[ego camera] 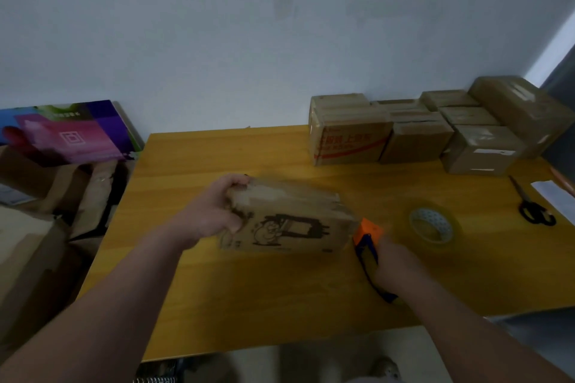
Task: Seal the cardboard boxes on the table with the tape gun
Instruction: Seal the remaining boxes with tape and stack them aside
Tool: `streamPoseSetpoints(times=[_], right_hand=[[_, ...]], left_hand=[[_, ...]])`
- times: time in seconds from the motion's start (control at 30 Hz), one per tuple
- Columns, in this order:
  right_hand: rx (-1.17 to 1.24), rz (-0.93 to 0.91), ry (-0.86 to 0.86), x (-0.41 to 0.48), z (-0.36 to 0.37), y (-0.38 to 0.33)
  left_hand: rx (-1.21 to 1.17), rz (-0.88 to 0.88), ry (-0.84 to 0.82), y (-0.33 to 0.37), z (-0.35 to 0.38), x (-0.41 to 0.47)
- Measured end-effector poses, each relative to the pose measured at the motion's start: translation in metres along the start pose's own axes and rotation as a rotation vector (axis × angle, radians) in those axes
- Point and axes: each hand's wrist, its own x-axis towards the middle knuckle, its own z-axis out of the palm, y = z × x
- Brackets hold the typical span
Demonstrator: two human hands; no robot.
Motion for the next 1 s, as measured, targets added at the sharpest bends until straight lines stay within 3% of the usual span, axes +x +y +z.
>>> streamPoseSetpoints(times=[0.07, 0.17, 0.23, 0.37, 0.5, 0.63, 1.0], right_hand=[[0.107, 0.019, 0.065, 0.003, -0.01, -0.002], [0.279, 0.02, 0.188, 0.008, -0.026, -0.009], [0.382, -0.003, 0.25, 0.009, -0.033, -0.016], [0.594, -0.074, 0.347, 0.01, -0.044, -0.03], [0.811, -0.133, 0.32, 0.005, -0.054, -0.038], [0.978, -0.141, 0.296, 0.001, -0.06, -0.038], [1.01, -0.316, 0.04, 0.004, -0.062, -0.03]], left_hand=[[0.084, -0.05, 0.073, -0.019, -0.006, 0.007], [0.515, -0.14, 0.351, -0.037, 0.0, 0.022], [0.634, -0.156, 0.393, -0.035, 0.013, 0.028], [0.702, -0.09, 0.28, -0.009, 0.059, 0.033], [0.763, -0.107, 0.06, 0.012, 0.11, 0.037], [0.801, -0.144, 0.001, 0.004, 0.134, 0.044], [0.987, -0.001, -0.095, -0.024, 0.084, 0.028]])
